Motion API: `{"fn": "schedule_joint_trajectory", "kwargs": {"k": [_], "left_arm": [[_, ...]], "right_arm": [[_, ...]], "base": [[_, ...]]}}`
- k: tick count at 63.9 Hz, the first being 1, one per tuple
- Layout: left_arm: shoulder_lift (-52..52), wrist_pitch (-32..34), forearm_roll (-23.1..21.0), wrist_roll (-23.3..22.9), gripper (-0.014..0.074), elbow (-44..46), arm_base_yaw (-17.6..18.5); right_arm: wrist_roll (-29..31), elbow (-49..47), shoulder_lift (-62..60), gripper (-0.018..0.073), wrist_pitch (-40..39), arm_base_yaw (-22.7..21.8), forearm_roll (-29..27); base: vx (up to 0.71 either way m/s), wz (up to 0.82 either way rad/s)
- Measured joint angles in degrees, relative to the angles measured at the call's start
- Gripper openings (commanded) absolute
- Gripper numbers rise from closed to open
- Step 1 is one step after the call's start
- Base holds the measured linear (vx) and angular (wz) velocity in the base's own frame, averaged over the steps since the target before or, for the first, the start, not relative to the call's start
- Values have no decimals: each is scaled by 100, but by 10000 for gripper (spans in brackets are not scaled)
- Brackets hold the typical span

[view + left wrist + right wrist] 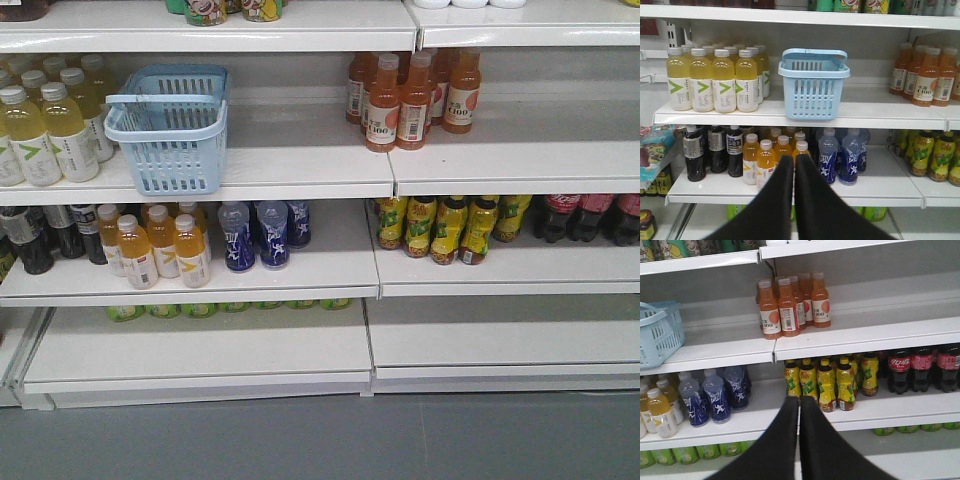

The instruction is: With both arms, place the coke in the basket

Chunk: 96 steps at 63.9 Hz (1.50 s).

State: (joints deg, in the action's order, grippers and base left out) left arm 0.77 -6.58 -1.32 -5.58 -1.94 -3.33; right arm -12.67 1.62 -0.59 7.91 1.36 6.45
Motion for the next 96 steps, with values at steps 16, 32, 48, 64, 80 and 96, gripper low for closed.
{"fn": "schedule_joint_trajectory", "kwargs": {"k": [16,32,48,64,80,96], "left_arm": [[0,0,0,0,-6,0,0],[0,0,0,0,-6,0,0],[0,0,0,0,-6,0,0],[0,0,0,0,-6,0,0],[0,0,0,0,-6,0,0],[0,0,0,0,-6,0,0]], "right_arm": [[0,0,0,-5,0,0,0],[0,0,0,-5,0,0,0],[0,0,0,-5,0,0,0],[0,0,0,-5,0,0,0],[0,0,0,-5,0,0,0],[0,0,0,-5,0,0,0]], "base": [[16,-2],[15,2],[14,8],[12,0],[10,-6],[7,-3]]}}
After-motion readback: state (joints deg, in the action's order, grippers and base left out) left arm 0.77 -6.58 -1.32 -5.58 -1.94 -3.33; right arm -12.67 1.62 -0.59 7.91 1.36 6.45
